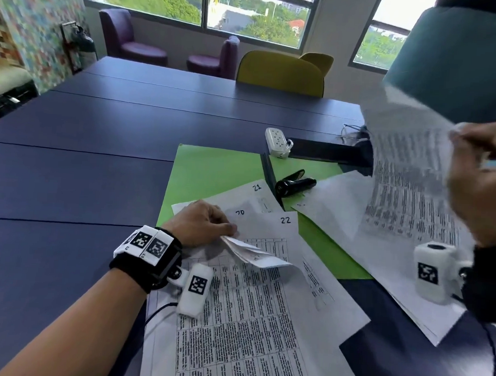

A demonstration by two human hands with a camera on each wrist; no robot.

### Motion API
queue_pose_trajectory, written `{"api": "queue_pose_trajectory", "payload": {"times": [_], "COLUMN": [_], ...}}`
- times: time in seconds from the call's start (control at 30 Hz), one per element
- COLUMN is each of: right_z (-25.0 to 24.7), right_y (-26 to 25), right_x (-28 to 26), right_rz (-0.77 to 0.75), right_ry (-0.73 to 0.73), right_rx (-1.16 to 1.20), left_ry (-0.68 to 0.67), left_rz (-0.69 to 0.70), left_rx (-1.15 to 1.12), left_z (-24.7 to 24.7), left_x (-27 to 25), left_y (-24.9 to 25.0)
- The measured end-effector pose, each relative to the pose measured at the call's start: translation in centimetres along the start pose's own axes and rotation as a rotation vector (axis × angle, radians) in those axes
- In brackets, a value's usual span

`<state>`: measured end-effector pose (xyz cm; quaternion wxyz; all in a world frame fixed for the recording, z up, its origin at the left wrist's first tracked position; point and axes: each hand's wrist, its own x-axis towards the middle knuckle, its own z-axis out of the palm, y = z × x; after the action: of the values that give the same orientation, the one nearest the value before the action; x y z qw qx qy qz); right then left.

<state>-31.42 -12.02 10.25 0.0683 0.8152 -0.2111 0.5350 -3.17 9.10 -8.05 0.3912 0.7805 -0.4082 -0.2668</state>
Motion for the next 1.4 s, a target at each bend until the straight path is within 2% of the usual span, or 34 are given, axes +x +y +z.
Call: {"api": "queue_pose_trajectory", "payload": {"times": [0.03,0.13,0.27,0.33,0.4,0.5,0.53,0.57,0.67,0.7,0.8,1.17,1.4], "right_z": [1.0,4.7,8.9,10.6,12.0,12.8,12.8,12.5,10.4,9.4,8.1,8.9,10.0], "right_y": [-0.6,-2.0,-2.3,-2.6,-2.0,-1.0,-1.0,-1.1,-2.7,-3.7,-5.5,-6.7,-7.6], "right_x": [-0.5,-3.1,-6.7,-8.3,-8.7,-8.0,-7.9,-7.8,-8.1,-8.2,-9.1,-12.1,-11.6], "right_rz": [-0.042,-0.191,-0.237,-0.233,-0.166,0.045,0.101,0.148,0.266,0.305,0.365,0.501,0.431], "right_ry": [-0.065,-0.392,-0.766,-0.871,-0.98,-1.243,-1.258,-1.211,-0.893,-0.844,-0.862,-0.942,-0.957], "right_rx": [-0.071,-0.26,-0.363,-0.393,-0.405,-0.39,-0.333,-0.249,0.134,0.26,0.476,0.649,0.546], "left_ry": [-0.002,0.018,0.021,0.023,-0.001,-0.015,-0.011,-0.01,-0.02,-0.02,-0.011,-0.073,-0.057], "left_rz": [0.002,0.008,0.004,-0.003,0.015,0.018,0.011,0.008,0.002,-0.003,-0.02,0.002,0.002], "left_rx": [-0.011,-0.045,-0.12,-0.118,-0.115,-0.11,-0.106,-0.097,-0.07,-0.056,-0.049,-0.133,-0.105], "left_z": [0.0,0.3,0.6,0.5,0.5,0.4,0.4,0.4,0.3,0.3,0.3,0.0,-0.1], "left_x": [0.1,0.1,0.0,0.0,-0.1,-0.1,-0.1,-0.2,-0.3,-0.3,-0.7,-0.2,-0.1], "left_y": [-0.2,-0.6,-0.7,-0.9,-0.9,-0.6,-0.6,-0.5,-0.2,-0.1,0.1,-0.4,-0.5]}}
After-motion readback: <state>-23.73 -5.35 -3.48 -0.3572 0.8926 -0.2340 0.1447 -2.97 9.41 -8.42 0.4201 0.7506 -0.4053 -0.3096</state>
